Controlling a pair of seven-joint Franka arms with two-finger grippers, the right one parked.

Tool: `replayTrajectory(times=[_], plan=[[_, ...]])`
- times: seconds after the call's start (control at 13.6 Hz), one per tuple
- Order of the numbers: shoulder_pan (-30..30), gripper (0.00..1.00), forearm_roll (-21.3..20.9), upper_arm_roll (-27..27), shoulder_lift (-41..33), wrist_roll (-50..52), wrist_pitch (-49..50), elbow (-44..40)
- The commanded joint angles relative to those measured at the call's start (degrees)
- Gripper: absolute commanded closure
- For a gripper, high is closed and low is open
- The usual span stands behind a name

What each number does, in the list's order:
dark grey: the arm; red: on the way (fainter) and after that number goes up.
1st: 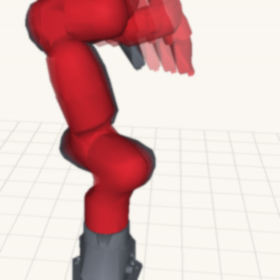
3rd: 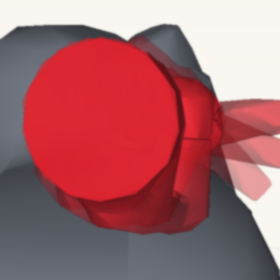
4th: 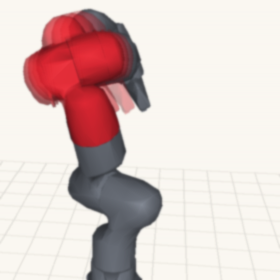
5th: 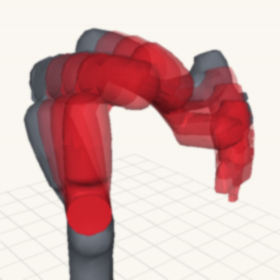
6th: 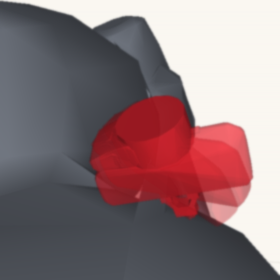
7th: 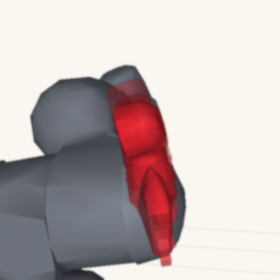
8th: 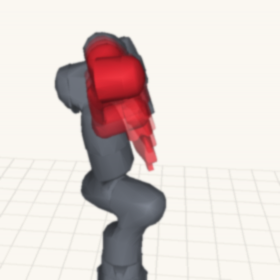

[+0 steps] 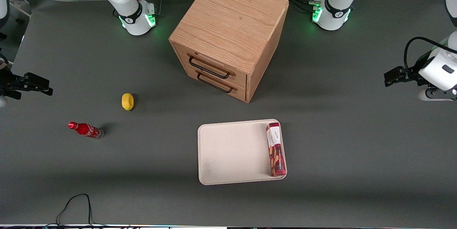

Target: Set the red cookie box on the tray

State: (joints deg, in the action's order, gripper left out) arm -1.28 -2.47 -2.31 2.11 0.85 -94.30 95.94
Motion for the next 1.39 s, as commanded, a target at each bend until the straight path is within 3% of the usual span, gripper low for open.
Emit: replayTrajectory(times=[0.0, 0.37, 1.32], plan=[[-0.13, 0.00, 1.32, 0.28, -2.20, -1.02, -1.85, 2.15], [4.18, 0.00, 2.91, 4.50, -3.61, 1.60, -1.68, 1.80], [2.61, 0.00, 3.18, 2.93, -2.91, 2.06, 3.16, -1.46]])
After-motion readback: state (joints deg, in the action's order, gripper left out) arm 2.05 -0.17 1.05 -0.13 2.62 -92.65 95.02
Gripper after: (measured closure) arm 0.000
